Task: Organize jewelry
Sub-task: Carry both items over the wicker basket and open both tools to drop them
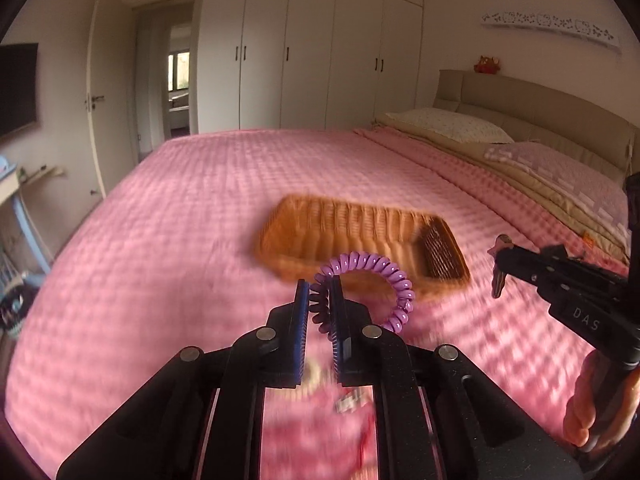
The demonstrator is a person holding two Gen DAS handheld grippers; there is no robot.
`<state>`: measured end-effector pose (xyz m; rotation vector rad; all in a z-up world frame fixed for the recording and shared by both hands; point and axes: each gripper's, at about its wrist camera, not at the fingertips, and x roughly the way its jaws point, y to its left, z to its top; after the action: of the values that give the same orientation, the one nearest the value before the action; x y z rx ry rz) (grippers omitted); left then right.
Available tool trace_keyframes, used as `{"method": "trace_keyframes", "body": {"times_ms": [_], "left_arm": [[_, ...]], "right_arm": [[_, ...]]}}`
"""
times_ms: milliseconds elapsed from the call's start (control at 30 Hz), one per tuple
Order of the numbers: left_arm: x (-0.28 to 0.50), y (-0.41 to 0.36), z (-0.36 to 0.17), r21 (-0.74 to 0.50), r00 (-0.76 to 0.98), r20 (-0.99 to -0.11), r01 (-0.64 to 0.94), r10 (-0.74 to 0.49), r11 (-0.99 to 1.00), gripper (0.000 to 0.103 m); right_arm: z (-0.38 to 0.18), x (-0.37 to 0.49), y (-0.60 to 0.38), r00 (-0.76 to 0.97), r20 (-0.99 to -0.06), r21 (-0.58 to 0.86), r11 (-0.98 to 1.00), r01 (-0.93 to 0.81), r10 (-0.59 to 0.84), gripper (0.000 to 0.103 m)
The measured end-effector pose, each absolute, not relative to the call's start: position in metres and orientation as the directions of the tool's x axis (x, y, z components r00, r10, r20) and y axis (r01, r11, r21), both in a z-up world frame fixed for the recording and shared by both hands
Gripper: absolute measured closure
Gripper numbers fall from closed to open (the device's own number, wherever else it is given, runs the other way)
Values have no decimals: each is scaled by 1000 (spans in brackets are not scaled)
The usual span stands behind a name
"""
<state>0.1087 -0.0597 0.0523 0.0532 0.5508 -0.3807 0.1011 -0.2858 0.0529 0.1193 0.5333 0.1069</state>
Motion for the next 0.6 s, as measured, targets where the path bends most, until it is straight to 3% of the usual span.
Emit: {"method": "trace_keyframes", "body": {"times_ms": [300, 600], "left_arm": [[215, -110, 31, -43, 756, -574, 356, -315, 933, 94], [262, -135, -15, -4, 693, -670, 356, -267, 934, 94]], "right_arm": [[14, 224, -311, 777, -619, 206, 978, 19, 116, 92], [-31, 267, -313, 657, -748, 195, 977, 81, 95, 92]]}}
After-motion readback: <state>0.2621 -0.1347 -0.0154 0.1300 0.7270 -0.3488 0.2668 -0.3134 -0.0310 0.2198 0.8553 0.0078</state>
